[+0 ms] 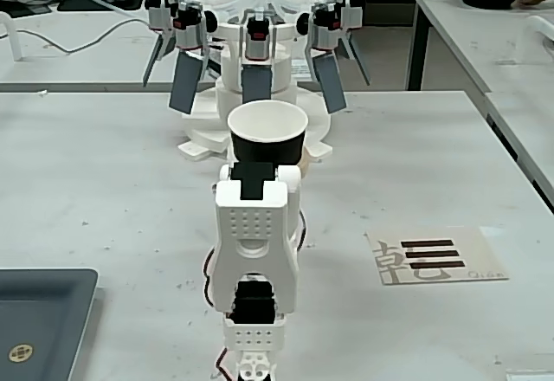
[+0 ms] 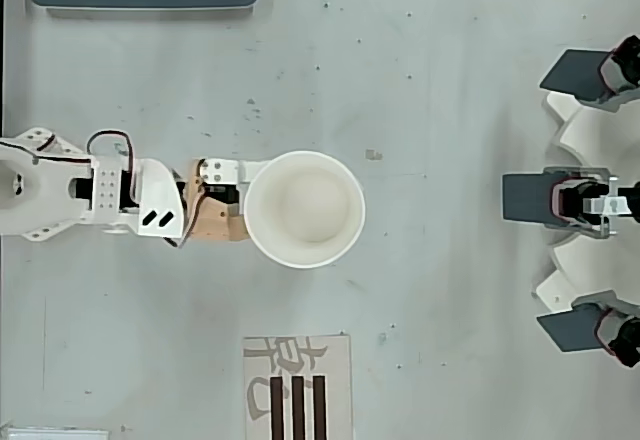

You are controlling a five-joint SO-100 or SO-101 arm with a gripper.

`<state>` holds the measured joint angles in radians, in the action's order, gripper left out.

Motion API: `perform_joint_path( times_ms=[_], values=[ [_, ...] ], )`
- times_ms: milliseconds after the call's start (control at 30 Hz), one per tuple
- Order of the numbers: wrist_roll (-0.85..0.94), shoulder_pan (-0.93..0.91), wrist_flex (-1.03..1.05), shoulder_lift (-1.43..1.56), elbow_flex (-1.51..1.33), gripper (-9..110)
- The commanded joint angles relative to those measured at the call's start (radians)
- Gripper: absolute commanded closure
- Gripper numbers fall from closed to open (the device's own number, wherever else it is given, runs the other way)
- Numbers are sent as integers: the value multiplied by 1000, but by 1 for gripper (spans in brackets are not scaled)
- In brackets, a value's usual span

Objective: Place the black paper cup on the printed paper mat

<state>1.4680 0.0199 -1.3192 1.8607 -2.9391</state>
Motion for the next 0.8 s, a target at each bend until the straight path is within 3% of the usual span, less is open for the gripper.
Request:
perform_joint_path(
  times_ms=[0, 767],
  values=[
    [-9, -21, -40, 67, -18, 92],
    [-26, -328, -69, 37, -41, 91]
  ],
)
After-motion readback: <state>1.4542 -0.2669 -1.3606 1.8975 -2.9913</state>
